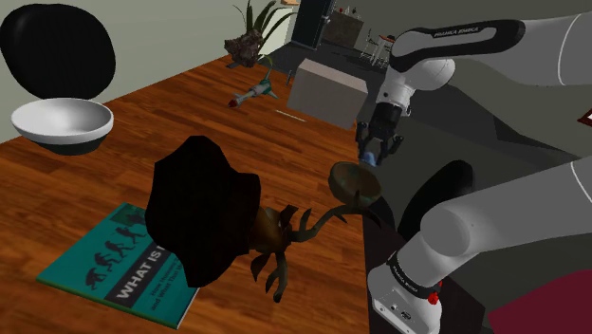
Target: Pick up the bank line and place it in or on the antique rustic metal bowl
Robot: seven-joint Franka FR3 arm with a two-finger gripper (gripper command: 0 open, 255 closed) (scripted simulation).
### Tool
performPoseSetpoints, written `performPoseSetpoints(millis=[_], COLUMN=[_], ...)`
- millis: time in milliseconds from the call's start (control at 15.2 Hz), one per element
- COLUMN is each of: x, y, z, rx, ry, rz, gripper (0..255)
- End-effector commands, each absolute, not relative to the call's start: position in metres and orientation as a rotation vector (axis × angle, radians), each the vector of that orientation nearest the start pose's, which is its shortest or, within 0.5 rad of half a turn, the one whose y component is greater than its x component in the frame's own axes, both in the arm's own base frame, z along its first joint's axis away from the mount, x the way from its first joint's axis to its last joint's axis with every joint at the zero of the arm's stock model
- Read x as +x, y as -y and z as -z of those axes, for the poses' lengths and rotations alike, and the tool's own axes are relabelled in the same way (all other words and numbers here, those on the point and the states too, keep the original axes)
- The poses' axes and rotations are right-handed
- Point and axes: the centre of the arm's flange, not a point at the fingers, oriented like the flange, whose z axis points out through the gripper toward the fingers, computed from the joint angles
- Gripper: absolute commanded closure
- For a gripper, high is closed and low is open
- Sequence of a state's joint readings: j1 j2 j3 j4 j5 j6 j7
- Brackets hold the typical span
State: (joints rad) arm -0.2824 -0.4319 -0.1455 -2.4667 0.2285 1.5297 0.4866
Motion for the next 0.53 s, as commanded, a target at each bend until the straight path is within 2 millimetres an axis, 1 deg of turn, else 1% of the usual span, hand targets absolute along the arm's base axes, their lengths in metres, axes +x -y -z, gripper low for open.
performPoseSetpoints(millis=[0, 462], x=[0.321, 0.321], y=[0.126, 0.126], z=[-0.415, -0.378], rx=[-2.482, -2.482], ry=[-1.253, -1.253], rz=[-0.743, -0.743], gripper=[255, 255])
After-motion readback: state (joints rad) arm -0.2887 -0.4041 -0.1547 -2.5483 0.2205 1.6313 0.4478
